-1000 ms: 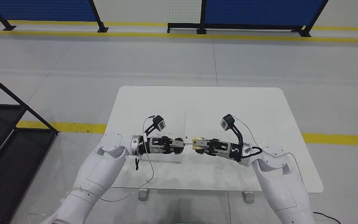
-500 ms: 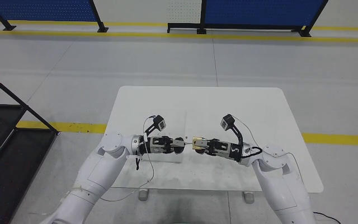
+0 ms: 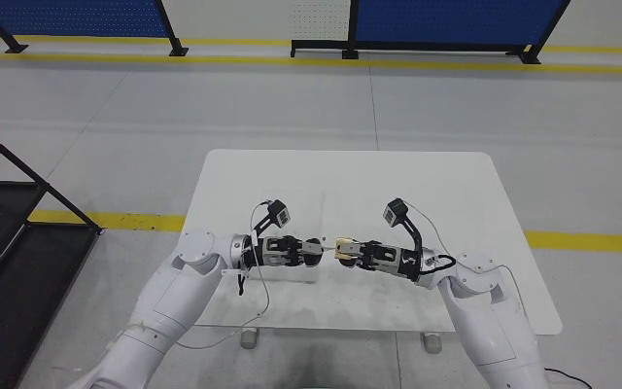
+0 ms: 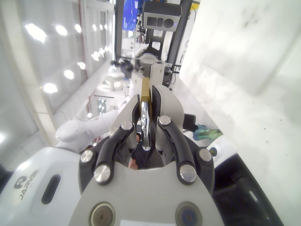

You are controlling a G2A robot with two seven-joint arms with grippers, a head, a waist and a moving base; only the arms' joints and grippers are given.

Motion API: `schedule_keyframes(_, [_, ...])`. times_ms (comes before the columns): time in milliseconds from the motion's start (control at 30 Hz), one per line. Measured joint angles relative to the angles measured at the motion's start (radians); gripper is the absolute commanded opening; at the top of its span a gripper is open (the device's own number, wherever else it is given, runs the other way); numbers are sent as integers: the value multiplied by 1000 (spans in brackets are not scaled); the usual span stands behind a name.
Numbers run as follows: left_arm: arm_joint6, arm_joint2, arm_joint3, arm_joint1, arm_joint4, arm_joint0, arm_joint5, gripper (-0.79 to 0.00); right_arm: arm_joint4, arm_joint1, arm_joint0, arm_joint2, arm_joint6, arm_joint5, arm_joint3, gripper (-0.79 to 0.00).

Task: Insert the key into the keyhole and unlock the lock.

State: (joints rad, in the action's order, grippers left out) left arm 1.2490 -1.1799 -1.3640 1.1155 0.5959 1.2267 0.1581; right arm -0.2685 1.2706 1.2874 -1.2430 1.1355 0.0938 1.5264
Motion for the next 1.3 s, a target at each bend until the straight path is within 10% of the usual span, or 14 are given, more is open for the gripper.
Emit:
schedule_keyframes(800, [15,-78,2,-21,-19,7,29,-785,0,0,0,0,0,0,0,-785])
schedule_keyframes(1300, [-115,-108,-29,-57,-581,20,529,-785,0,0,0,0,0,0,0,-785])
